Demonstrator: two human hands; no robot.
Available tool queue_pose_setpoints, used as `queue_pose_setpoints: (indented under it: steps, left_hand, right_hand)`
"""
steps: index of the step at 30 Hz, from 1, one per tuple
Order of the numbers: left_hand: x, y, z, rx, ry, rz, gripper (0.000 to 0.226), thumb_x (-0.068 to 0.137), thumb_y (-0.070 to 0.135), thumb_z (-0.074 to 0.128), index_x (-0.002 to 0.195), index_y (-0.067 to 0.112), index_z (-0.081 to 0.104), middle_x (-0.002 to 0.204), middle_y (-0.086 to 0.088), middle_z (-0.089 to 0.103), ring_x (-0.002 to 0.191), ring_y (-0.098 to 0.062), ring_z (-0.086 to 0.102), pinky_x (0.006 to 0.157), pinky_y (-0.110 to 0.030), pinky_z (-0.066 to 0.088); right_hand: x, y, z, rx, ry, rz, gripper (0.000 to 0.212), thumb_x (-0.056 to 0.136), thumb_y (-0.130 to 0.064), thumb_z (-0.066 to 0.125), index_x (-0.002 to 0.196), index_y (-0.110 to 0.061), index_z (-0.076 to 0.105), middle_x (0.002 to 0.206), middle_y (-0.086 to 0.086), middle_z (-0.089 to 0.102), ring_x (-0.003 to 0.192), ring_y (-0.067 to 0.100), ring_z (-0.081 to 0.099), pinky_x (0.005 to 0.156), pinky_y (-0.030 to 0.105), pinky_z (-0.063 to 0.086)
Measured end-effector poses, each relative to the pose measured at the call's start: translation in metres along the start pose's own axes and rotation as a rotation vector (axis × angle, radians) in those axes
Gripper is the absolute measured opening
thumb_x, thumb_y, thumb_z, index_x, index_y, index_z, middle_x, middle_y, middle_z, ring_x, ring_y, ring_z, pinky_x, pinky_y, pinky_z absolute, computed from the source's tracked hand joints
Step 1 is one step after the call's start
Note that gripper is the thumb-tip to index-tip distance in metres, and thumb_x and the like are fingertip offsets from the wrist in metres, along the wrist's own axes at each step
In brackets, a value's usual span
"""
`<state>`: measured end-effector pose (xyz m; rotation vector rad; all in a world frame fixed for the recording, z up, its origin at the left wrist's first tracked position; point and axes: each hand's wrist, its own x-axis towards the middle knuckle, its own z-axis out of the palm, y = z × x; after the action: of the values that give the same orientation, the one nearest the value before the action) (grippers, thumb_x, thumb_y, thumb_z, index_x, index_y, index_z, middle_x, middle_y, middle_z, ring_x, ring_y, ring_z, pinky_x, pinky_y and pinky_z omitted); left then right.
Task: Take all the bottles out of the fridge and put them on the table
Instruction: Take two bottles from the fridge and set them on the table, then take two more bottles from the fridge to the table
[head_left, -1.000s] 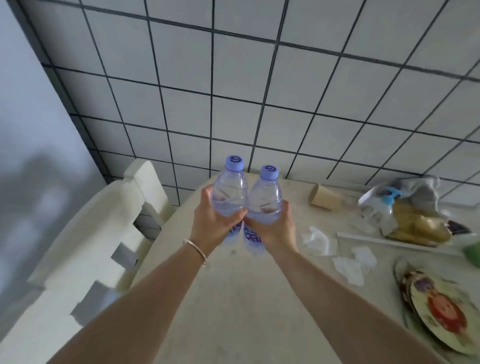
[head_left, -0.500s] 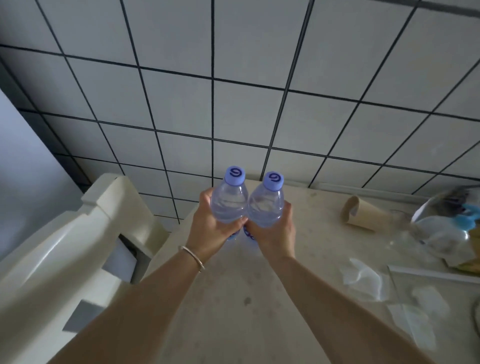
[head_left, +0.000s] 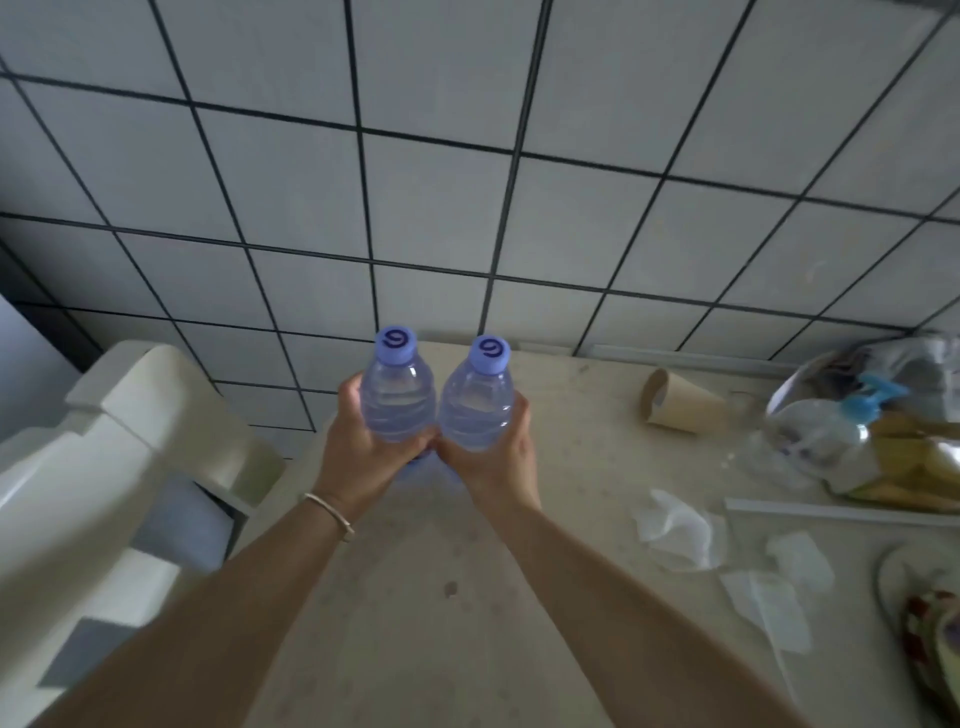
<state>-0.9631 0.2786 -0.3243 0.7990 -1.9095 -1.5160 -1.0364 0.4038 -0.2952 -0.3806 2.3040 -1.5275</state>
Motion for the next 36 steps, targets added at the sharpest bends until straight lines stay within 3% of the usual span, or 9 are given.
queue_pose_setpoints:
  steps: [2,4,7,11,14,18,28,31,36]
  left_hand:
    - [-0.008,0.01,-0.005,-0.012,0.032,-0.001,0.075,0.046,0.052,0.079,0.113,0.041,0.047,0.111,0.011,0.062,0.103,-0.007,0.061,0.093,-0.033,0.05]
    - [-0.019,0.025,-0.012,0.027,0.074,-0.012,0.102,0.043,0.057,0.076,0.131,0.022,0.038,0.13,0.001,0.049,0.118,-0.011,0.05,0.101,-0.033,0.041]
    - [-0.044,0.056,-0.023,0.076,0.102,-0.034,0.113,0.044,0.059,0.071,0.139,0.011,0.032,0.136,-0.003,0.039,0.118,-0.014,0.046,0.096,-0.03,0.038]
    - [-0.1,0.094,-0.044,0.082,0.105,-0.079,0.111,0.05,0.065,0.065,0.141,0.01,0.032,0.143,-0.01,0.037,0.116,-0.018,0.048,0.094,-0.034,0.042]
    - [-0.158,0.121,-0.048,0.115,0.071,-0.055,0.085,0.072,0.04,0.076,0.139,0.01,0.034,0.138,-0.009,0.037,0.112,-0.016,0.048,0.092,-0.033,0.042]
    - [-0.237,0.145,-0.052,0.284,0.064,0.117,0.072,0.073,0.026,0.077,0.134,0.012,0.041,0.122,0.002,0.039,0.11,-0.019,0.052,0.087,-0.031,0.041]
    - [-0.474,0.2,-0.062,0.376,0.226,0.179,0.073,0.076,0.039,0.072,0.136,0.016,0.038,0.133,-0.001,0.044,0.111,-0.012,0.05,0.09,-0.028,0.041]
    - [-0.55,0.215,-0.069,0.367,0.28,0.108,0.074,0.077,0.043,0.07,0.137,0.017,0.036,0.134,0.0,0.042,0.115,-0.011,0.048,0.097,-0.032,0.042]
    - [-0.651,0.222,-0.087,0.307,0.411,0.058,0.072,0.076,0.04,0.072,0.136,0.021,0.037,0.128,0.006,0.045,0.113,-0.011,0.05,0.096,-0.034,0.045]
  right_hand:
    - [-0.009,0.001,-0.01,-0.035,-0.037,0.001,0.074,0.056,-0.029,0.086,0.117,-0.034,0.043,0.112,-0.01,0.061,0.1,0.009,0.062,0.083,0.034,0.053]
    - [-0.02,-0.003,-0.025,-0.105,-0.073,0.041,0.097,0.062,-0.035,0.084,0.14,-0.025,0.025,0.14,-0.004,0.044,0.126,0.014,0.047,0.099,0.032,0.043]
    - [-0.044,-0.014,-0.051,-0.21,-0.057,0.092,0.097,0.073,-0.051,0.07,0.147,-0.02,0.015,0.152,-0.003,0.028,0.138,0.015,0.033,0.107,0.031,0.034]
    - [-0.1,-0.033,-0.086,-0.251,-0.038,0.108,0.084,0.081,-0.057,0.056,0.145,-0.016,0.021,0.151,0.002,0.029,0.138,0.02,0.031,0.108,0.034,0.03]
    - [-0.147,-0.044,-0.114,-0.261,-0.02,0.065,0.08,0.082,-0.055,0.056,0.144,-0.017,0.023,0.15,0.001,0.032,0.138,0.019,0.03,0.107,0.034,0.029]
    - [-0.221,-0.052,-0.141,-0.244,-0.065,-0.016,0.075,0.084,-0.053,0.056,0.143,-0.018,0.026,0.149,0.001,0.034,0.137,0.02,0.032,0.106,0.033,0.029]
    - [-0.418,-0.031,-0.22,-0.208,-0.24,-0.22,0.07,0.087,-0.049,0.055,0.142,-0.015,0.029,0.148,0.005,0.035,0.136,0.023,0.033,0.109,0.033,0.026]
    - [-0.476,-0.03,-0.236,-0.281,-0.334,-0.294,0.069,0.087,-0.052,0.051,0.142,-0.016,0.028,0.149,0.002,0.034,0.136,0.023,0.033,0.108,0.036,0.028]
    - [-0.562,-0.027,-0.242,-0.328,-0.429,-0.413,0.068,0.087,-0.053,0.05,0.142,-0.019,0.027,0.149,-0.001,0.033,0.136,0.02,0.033,0.108,0.035,0.029]
